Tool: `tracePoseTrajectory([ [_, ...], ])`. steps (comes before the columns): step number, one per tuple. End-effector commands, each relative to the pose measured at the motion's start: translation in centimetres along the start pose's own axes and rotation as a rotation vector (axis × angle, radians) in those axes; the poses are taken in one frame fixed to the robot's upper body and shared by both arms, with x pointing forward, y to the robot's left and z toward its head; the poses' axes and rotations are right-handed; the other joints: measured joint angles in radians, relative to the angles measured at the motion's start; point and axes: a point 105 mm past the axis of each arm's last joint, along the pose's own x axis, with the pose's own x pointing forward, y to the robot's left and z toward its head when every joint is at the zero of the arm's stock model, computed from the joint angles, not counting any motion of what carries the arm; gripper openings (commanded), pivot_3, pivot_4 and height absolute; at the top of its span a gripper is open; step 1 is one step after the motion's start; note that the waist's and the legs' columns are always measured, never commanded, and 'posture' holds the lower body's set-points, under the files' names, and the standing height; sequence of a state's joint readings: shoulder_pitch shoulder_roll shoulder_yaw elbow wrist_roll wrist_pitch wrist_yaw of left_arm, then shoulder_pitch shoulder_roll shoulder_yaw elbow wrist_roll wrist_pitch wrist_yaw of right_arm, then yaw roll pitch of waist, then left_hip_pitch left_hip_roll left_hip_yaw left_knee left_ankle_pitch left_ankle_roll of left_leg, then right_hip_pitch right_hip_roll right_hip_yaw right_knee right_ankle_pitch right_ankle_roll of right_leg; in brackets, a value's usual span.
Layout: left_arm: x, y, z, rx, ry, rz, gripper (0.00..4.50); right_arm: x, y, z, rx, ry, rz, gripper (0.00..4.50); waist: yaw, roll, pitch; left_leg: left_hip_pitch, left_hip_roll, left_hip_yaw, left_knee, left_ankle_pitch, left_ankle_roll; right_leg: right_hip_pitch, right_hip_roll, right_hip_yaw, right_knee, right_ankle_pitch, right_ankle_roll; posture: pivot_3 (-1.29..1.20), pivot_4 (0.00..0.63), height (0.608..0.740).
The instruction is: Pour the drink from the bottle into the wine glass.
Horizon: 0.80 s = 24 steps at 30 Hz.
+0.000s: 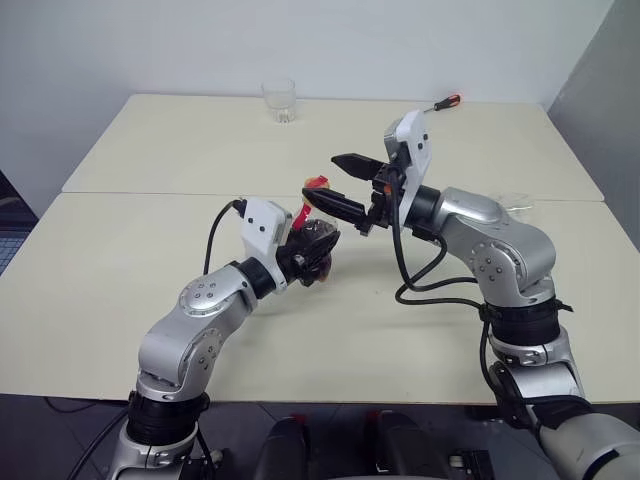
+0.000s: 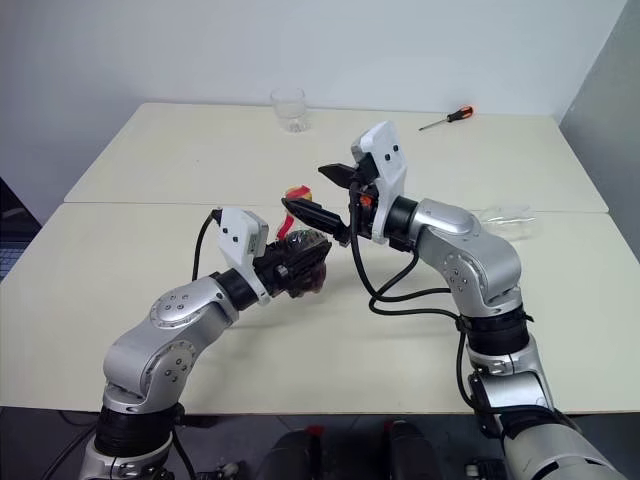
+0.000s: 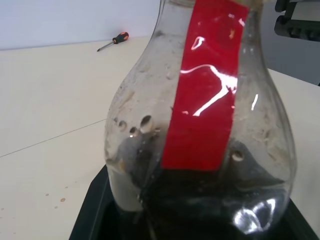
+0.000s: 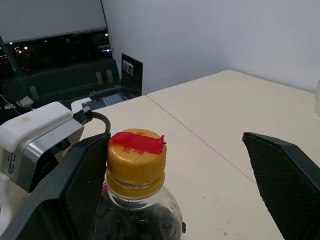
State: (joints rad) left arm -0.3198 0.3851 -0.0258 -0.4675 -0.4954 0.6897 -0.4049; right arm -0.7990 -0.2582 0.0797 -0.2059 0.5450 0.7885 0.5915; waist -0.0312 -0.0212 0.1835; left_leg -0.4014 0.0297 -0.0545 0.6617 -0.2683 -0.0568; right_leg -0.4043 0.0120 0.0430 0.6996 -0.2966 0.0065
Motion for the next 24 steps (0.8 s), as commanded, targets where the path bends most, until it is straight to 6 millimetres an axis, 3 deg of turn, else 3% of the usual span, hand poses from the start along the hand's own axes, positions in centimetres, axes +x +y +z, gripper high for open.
tracePoseTrajectory([
  [1,-0.3,-0.47,2.37,0.035,-0.096,-0.018,1.97,-0.67,0.0,1.2,-0.025,-0.041,-0.007,4.49,0.0,0.0,0.0,0.0,0.0,0.0,0.0,0.0,0.0,0.0,0.0,0.0,0.0,0.0,0.0,0.0,0.15,0.74],
  [3,-0.29,-0.36,2.4,0.032,-0.097,-0.012,1.97,-0.7,-0.02,1.15,-0.025,-0.039,-0.009,4.49,0.0,0.0,0.0,0.0,0.0,0.0,0.0,0.0,0.0,0.0,0.0,0.0,0.0,0.0,0.0,0.0,0.15,0.74],
  [9,-0.3,-0.12,2.63,0.026,-0.109,-0.005,1.4,-0.69,0.01,1.14,-0.024,-0.04,-0.008,4.5,0.0,0.0,0.0,0.0,0.0,0.0,0.0,0.0,0.0,0.0,0.0,0.0,0.0,0.0,0.0,0.0,0.15,0.74],
  [24,-0.29,-0.28,2.5,0.024,-0.101,-0.006,1.32,-0.91,0.1,1.3,-0.027,-0.038,-0.002,4.5,0.0,0.0,0.0,0.0,0.0,0.0,0.0,0.0,0.0,0.0,0.0,0.0,0.0,0.0,0.0,0.0,0.15,0.74],
])
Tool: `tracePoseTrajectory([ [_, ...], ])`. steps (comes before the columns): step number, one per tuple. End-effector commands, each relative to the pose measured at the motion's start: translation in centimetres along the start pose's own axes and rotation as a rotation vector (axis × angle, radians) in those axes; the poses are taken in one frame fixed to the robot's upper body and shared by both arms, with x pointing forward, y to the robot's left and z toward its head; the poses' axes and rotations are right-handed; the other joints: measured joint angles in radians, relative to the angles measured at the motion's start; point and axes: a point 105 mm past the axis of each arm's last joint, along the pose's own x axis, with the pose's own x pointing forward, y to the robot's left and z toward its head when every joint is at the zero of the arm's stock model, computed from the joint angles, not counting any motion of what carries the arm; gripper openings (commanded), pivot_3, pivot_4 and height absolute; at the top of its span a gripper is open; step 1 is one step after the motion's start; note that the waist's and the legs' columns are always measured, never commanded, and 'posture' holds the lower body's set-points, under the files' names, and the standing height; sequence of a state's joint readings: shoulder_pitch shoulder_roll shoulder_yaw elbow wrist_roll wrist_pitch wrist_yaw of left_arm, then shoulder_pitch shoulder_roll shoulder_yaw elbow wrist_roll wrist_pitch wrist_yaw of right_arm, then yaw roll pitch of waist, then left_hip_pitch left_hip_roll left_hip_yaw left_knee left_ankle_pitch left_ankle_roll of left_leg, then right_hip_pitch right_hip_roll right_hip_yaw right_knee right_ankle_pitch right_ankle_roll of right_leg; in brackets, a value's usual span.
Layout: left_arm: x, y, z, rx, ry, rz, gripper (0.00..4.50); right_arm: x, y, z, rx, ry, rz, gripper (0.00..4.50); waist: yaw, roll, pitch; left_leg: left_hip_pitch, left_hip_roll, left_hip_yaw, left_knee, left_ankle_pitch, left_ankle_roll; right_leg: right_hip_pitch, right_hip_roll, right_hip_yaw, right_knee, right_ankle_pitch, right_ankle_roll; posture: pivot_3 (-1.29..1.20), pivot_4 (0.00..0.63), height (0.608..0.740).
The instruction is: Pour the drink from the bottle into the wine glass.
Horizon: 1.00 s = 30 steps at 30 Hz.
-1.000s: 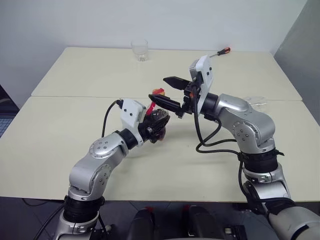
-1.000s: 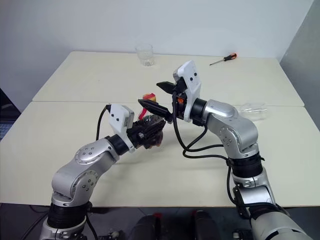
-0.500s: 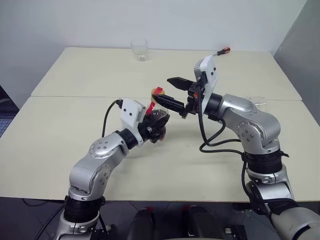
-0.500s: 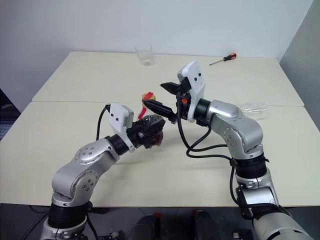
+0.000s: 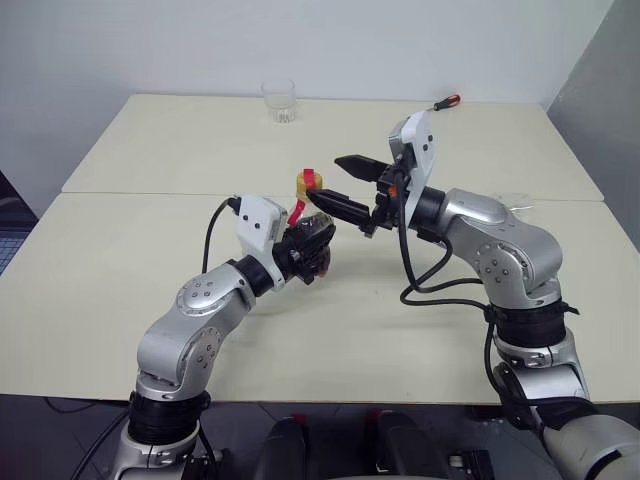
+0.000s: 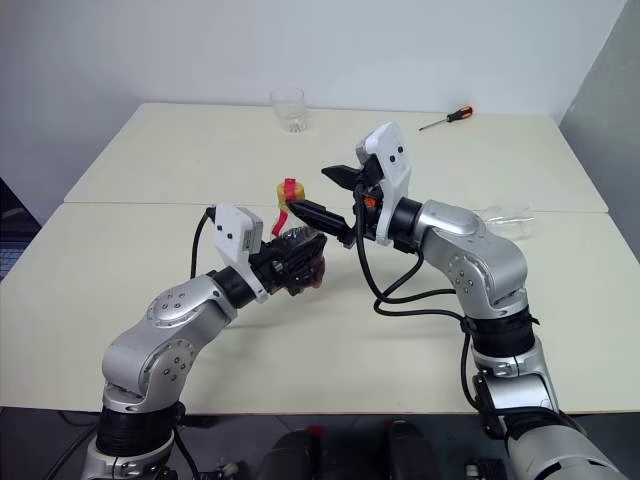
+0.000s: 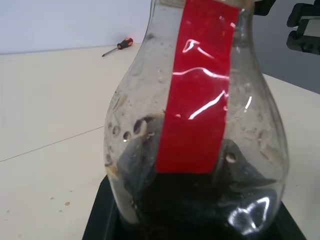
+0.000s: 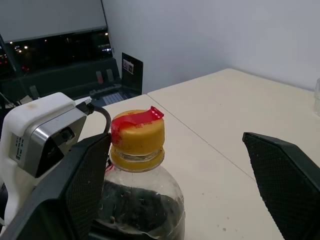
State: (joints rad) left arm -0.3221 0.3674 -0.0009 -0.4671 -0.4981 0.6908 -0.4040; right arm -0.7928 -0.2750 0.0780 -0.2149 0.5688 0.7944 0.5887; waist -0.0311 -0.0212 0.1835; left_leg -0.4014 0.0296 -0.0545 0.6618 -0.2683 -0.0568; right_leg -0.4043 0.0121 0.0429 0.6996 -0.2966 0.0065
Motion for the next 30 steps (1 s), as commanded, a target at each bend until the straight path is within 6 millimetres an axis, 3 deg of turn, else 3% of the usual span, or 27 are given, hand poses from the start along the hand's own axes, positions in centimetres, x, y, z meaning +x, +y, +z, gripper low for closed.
tracePoseTrajectory([
  [1,-0.2,-0.6,2.1,0.037,-0.078,-0.024,1.32,-0.6,0.1,1.4,-0.033,-0.041,-0.006,4.5,0.0,0.0,0.0,0.0,0.0,0.0,0.0,0.0,0.0,0.0,0.0,0.0,0.0,0.0,0.0,0.0,0.15,0.74],
  [14,-0.2,-0.7,2.2,0.039,-0.075,-0.03,1.32,-1.2,-0.3,1.2,-0.038,-0.027,-0.019,4.5,0.0,0.0,0.0,0.0,0.0,0.0,0.0,0.0,0.0,0.0,0.0,0.0,0.0,0.0,0.0,0.0,0.15,0.74],
  [22,-0.3,-0.6,2.2,0.043,-0.072,-0.031,1.32,-2.8,-0.9,0.4,-0.037,0.005,-0.033,4.5,0.001,0.0,0.0,0.0,0.0,0.0,0.0,0.0,0.0,0.0,0.0,0.0,0.0,0.0,0.0,0.0,0.15,0.74],
  [25,-0.2,-0.6,2.2,0.041,-0.073,-0.033,1.32,-3.1,-0.6,0.3,-0.019,0.002,-0.009,4.5,0.001,0.0,0.0,0.0,0.0,0.0,0.0,0.0,0.0,0.0,0.0,0.0,0.0,0.0,0.0,0.0,0.15,0.74],
  [30,-0.1,-0.6,2.2,0.043,-0.075,-0.039,1.32,-2.3,1.8,1.7,0.084,-0.063,0.132,4.5,-0.001,0.0,0.0,0.0,0.0,0.0,0.0,0.0,0.0,0.0,0.001,0.0,0.0,0.0,0.0,0.0,0.15,0.74],
])
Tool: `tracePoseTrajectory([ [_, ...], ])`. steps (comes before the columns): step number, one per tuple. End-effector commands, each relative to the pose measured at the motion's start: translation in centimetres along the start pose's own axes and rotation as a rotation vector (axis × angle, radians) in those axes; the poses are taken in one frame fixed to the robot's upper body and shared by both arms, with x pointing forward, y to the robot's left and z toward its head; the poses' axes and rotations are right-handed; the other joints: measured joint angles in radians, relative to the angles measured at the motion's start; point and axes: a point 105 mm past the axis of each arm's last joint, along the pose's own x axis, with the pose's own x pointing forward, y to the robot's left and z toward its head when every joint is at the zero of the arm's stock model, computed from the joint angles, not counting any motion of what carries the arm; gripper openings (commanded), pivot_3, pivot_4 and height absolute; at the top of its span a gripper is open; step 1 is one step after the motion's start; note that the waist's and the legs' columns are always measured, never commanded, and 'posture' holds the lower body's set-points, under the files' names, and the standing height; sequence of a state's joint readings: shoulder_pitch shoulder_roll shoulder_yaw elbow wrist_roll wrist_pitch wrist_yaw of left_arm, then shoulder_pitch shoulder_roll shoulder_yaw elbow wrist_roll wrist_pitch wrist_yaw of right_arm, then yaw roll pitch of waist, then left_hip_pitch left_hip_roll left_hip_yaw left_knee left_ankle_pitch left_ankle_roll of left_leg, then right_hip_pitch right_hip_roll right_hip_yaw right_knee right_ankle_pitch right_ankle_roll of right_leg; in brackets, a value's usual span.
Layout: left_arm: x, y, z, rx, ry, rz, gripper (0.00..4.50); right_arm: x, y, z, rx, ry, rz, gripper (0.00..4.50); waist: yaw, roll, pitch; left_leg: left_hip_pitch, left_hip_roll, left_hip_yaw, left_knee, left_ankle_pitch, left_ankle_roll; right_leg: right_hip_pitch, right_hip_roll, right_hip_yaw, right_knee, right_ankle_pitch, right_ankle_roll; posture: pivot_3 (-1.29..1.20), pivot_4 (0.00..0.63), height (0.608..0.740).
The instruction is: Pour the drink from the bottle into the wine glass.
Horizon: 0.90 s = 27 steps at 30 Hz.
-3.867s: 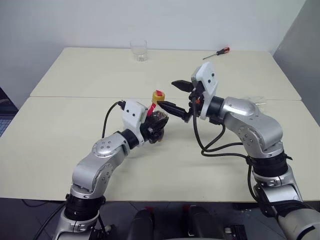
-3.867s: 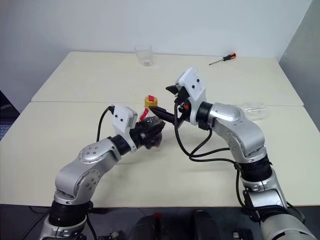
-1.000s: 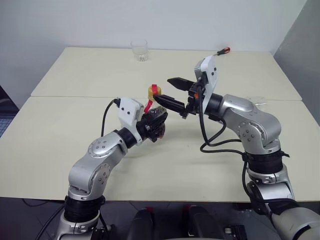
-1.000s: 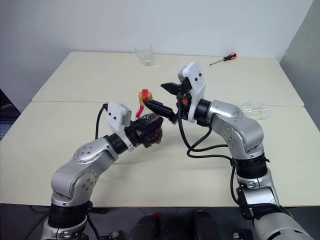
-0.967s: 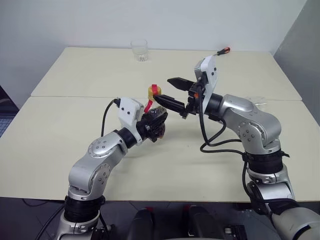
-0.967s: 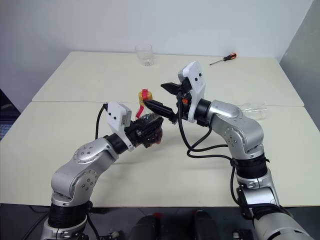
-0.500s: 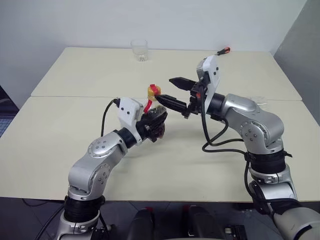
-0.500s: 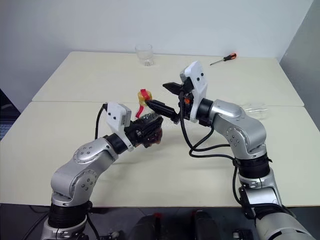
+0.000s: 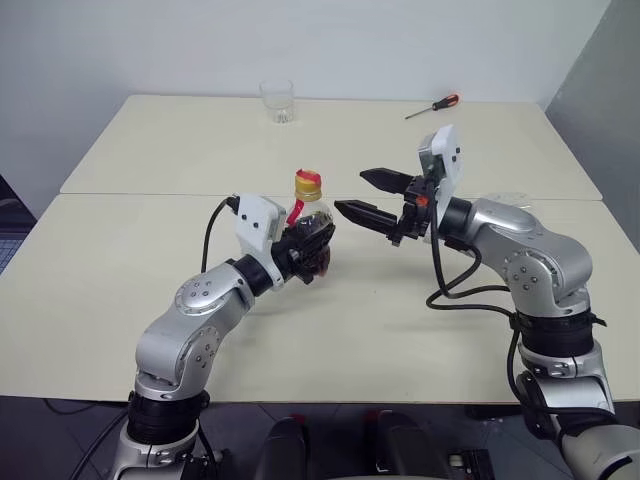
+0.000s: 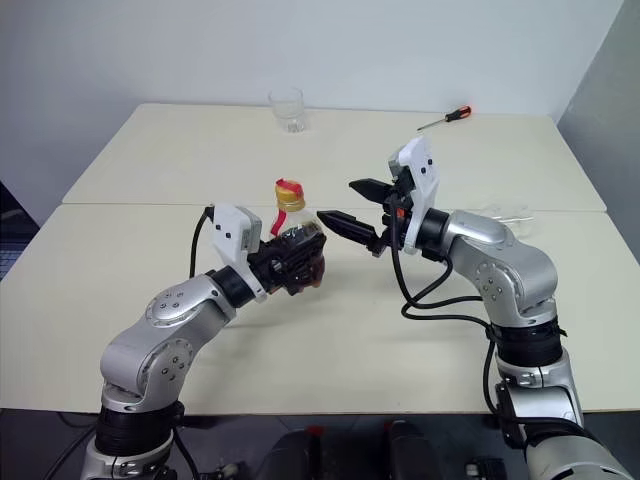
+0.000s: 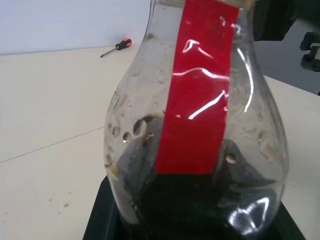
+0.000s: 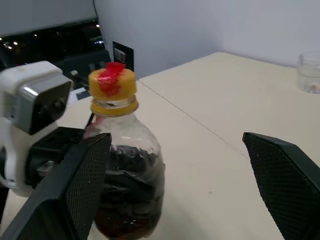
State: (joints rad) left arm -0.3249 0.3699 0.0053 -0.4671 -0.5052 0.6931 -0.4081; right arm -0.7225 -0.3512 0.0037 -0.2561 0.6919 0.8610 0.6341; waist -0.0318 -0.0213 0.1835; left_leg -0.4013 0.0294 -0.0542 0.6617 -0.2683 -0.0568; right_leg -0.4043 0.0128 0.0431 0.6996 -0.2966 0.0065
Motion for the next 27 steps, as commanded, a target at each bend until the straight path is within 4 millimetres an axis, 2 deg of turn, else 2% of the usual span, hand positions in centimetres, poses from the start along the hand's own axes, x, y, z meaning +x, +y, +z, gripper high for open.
tracePoseTrajectory([
  [1,0.0,-0.7,2.1,0.046,-0.073,-0.038,1.32,0.9,2.5,2.2,-0.002,-0.072,0.119,4.5,0.0,0.0,0.0,0.0,0.0,0.0,0.0,0.0,0.0,0.0,0.0,0.0,0.0,0.0,0.0,0.0,0.15,0.74],
  [8,-0.2,-1.3,2.0,0.044,-0.069,-0.056,1.32,3.8,2.5,2.6,0.033,-0.088,0.105,4.5,0.0,0.0,0.0,0.0,0.0,0.0,0.0,0.0,0.0,0.0,0.0,0.0,0.0,0.0,0.0,0.0,0.15,0.74],
  [17,-0.4,-1.4,1.9,0.047,-0.064,-0.051,1.32,4.7,2.2,2.1,0.047,-0.073,0.093,4.5,0.001,0.0,0.0,0.0,0.0,0.0,0.0,0.0,0.0,0.0,-0.001,0.0,0.0,0.0,0.0,0.0,0.15,0.74],
  [20,-0.5,-1.3,1.9,0.047,-0.065,-0.045,1.32,4.7,2.2,2.0,0.052,-0.071,0.099,3.91,0.001,0.0,0.0,0.0,0.0,0.0,0.0,0.0,0.0,0.0,0.0,0.0,0.0,0.0,0.0,0.0,0.15,0.74],
  [27,-0.5,-1.4,1.7,0.043,-0.064,-0.04,1.32,4.8,2.1,2.5,0.079,-0.085,0.098,1.49,0.0,0.0,0.0,0.0,0.0,0.0,0.0,0.0,0.0,0.0,0.0,0.0,0.0,0.0,0.0,0.0,0.15,0.74],
])
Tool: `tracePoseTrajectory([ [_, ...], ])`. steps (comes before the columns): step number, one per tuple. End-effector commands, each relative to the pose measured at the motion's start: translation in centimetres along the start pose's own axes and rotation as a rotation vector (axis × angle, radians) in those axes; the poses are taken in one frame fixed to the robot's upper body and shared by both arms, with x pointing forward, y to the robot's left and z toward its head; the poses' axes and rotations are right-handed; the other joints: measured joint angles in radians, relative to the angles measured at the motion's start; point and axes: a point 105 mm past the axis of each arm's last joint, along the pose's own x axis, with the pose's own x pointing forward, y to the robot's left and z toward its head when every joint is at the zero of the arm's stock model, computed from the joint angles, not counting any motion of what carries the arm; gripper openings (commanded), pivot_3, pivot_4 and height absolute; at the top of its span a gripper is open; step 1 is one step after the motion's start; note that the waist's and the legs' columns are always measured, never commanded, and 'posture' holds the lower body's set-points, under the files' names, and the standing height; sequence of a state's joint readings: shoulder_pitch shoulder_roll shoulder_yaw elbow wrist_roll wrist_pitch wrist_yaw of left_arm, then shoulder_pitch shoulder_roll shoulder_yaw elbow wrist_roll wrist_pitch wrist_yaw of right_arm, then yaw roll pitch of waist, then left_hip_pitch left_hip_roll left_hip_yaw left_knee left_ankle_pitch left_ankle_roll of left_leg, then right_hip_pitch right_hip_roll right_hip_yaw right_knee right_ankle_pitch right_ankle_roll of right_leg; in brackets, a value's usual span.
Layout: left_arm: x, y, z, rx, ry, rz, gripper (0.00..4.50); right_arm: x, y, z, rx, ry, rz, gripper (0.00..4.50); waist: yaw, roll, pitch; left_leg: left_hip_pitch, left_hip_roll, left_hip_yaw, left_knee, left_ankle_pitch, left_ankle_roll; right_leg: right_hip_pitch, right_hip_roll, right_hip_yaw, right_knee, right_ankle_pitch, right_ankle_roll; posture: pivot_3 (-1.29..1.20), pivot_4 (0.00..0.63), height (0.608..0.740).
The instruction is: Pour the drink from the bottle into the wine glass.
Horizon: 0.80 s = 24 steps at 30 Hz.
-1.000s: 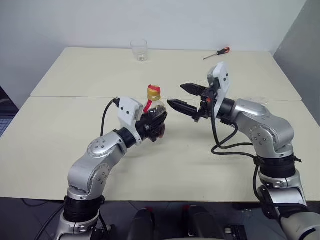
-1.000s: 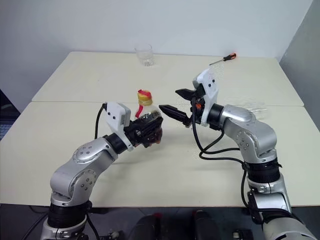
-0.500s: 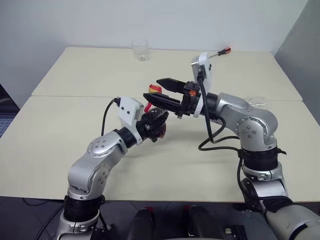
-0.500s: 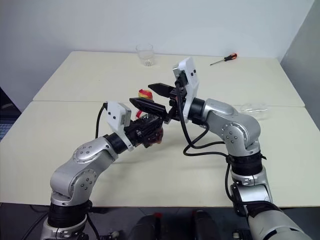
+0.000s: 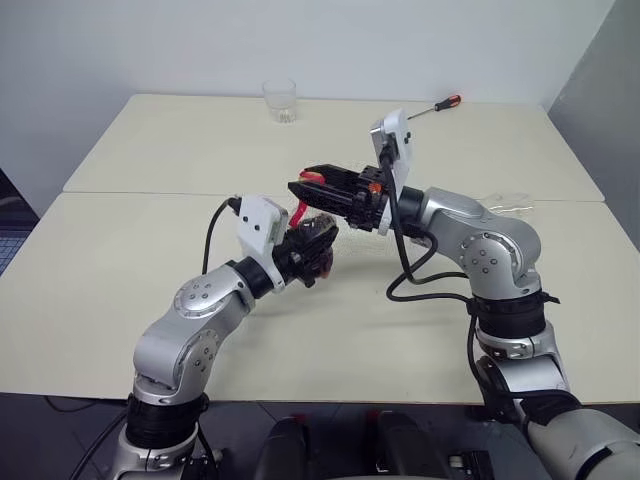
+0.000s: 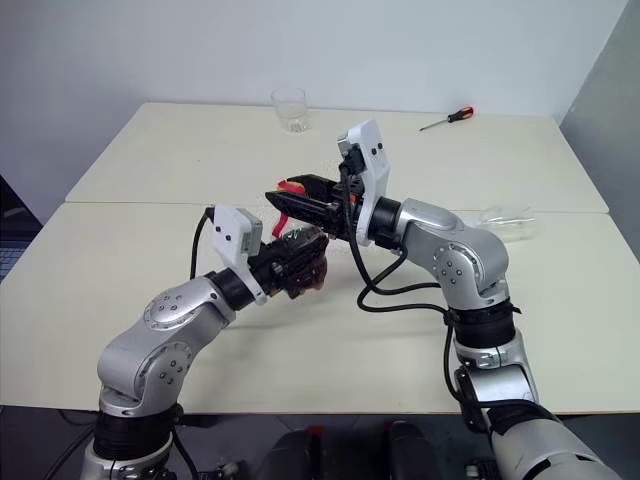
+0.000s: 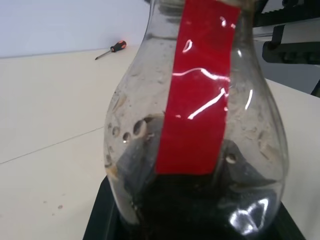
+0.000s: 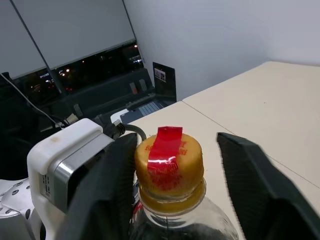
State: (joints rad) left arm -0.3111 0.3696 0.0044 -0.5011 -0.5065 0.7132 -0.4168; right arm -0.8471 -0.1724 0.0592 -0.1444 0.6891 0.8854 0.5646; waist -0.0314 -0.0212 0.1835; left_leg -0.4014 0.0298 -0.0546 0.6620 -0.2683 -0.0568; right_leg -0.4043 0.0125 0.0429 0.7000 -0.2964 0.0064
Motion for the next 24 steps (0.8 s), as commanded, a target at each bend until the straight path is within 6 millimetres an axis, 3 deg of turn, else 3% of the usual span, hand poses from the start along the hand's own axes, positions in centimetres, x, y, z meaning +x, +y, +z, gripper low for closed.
tracePoseTrajectory([
  [1,-0.2,-0.8,1.7,0.039,-0.069,-0.02,1.32,0.0,0.4,1.8,-0.007,-0.056,0.015,1.3,0.0,0.0,0.0,0.0,0.0,0.0,0.0,0.0,0.0,0.0,0.0,0.0,0.0,0.0,0.0,0.0,0.15,0.74],
  [9,-0.3,-1.4,1.4,0.029,-0.067,-0.033,1.32,-0.5,1.1,3.9,0.078,-0.135,0.073,1.26,0.0,0.0,0.0,0.0,0.0,0.0,0.0,0.0,0.0,0.0,0.0,0.0,0.0,0.0,0.0,0.0,0.15,0.74],
  [13,-0.6,-1.0,1.5,0.036,-0.063,-0.021,1.32,-2.7,-0.3,4.3,-0.037,-0.104,0.016,1.26,0.005,0.0,0.0,0.0,0.0,0.0,0.0,0.0,0.0,0.0,0.0,0.0,0.0,0.0,0.0,0.0,0.15,0.74],
  [20,-1.2,-1.2,1.2,0.03,-0.056,-0.016,1.32,-9.0,-3.9,-1.1,-0.376,0.149,-0.222,1.26,0.004,0.0,0.0,-0.001,-0.001,0.002,-0.001,0.0,0.0,0.001,0.0,0.001,-0.003,0.0,0.001,0.0,0.15,0.74],
  [24,-1.3,-2.0,1.1,0.016,-0.059,-0.04,1.32,-12.1,-4.3,-5.0,-0.417,0.224,-0.391,1.26,0.002,0.0,0.0,-0.001,0.0,0.002,-0.001,0.0,0.0,0.0,-0.001,0.002,-0.003,0.0,0.001,0.0,0.15,0.74],
])
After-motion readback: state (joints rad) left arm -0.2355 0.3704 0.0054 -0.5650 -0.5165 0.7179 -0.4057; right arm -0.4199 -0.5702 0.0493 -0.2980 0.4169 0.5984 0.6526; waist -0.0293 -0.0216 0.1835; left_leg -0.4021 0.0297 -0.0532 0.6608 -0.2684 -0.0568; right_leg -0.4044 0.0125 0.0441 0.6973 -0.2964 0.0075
